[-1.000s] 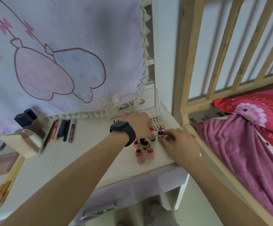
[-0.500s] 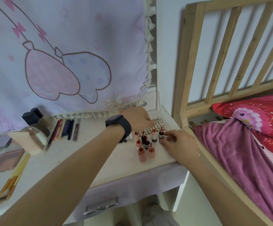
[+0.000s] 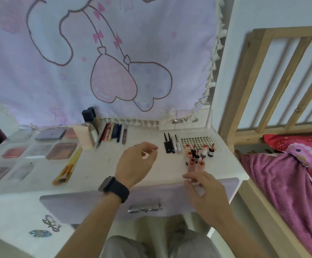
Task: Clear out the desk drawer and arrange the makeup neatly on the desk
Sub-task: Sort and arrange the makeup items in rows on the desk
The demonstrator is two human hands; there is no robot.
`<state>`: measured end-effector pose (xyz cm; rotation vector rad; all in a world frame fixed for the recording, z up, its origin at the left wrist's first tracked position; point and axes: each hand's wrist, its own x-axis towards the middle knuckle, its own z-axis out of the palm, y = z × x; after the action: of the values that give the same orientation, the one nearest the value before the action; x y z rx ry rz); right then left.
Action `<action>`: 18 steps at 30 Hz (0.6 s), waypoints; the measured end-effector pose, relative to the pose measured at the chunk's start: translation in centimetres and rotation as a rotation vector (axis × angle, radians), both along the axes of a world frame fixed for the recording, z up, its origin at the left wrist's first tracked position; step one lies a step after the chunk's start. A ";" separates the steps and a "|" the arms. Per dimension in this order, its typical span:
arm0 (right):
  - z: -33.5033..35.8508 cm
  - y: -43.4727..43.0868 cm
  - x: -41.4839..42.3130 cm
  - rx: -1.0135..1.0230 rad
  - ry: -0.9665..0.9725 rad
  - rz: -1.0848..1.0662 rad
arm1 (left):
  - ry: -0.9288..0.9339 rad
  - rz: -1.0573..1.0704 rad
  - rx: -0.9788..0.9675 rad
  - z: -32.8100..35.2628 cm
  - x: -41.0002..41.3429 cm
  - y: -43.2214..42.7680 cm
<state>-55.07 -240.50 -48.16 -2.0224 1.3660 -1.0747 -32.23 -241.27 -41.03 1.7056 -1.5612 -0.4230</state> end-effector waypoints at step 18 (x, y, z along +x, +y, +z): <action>-3.1 -3.8 14.0 -0.358 0.431 0.144 | -0.235 0.197 0.142 -5.5 9.8 0.4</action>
<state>-41.11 -244.34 -51.21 -2.6927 1.2611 -0.9015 -22.47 -240.87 -46.50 2.0589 -1.5356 -0.2442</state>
